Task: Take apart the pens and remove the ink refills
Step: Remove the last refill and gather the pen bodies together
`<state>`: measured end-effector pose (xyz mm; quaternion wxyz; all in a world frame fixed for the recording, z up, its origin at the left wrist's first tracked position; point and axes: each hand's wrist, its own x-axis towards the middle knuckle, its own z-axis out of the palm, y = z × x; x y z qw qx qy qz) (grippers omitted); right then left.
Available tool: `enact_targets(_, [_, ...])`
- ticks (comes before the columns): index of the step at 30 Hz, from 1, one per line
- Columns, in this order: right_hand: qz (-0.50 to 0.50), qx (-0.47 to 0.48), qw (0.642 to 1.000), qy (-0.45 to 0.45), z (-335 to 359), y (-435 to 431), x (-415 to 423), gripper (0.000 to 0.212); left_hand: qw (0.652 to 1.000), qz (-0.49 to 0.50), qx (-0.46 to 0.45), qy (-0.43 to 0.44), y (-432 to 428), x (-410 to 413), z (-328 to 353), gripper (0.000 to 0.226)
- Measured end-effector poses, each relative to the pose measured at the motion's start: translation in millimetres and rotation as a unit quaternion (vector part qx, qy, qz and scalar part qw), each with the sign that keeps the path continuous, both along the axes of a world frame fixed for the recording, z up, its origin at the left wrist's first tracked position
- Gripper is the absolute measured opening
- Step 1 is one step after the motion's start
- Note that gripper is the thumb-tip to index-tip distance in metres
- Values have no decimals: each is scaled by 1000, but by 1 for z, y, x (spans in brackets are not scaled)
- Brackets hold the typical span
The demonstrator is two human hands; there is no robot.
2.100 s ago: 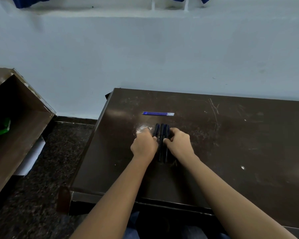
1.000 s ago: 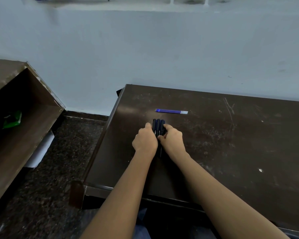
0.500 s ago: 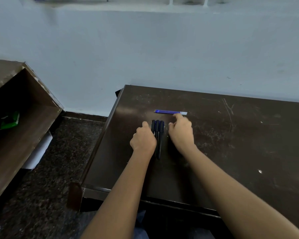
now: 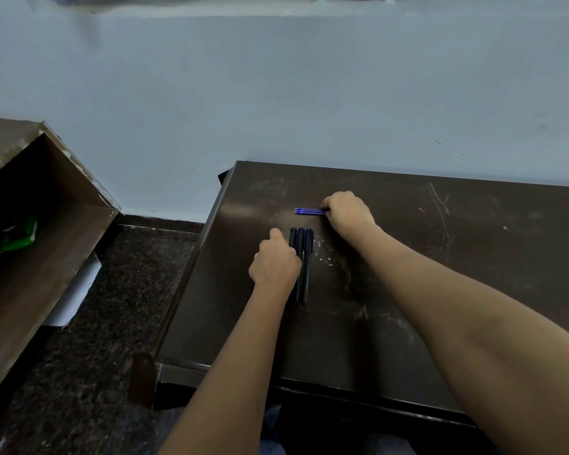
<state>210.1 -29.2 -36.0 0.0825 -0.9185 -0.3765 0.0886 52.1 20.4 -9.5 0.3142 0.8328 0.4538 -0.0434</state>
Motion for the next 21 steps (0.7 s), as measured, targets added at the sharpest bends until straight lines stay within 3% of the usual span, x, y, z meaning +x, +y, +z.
enact_targets(9, [-140, 52, 989, 2, -12, -59, -26, 30, 999, 21, -32, -13, -6, -3, 5, 31])
enact_targets(21, [-349, 145, 926, -21, -26, -139, -84, 26, 999, 20, -32, -23, -17, -6, -3, 39])
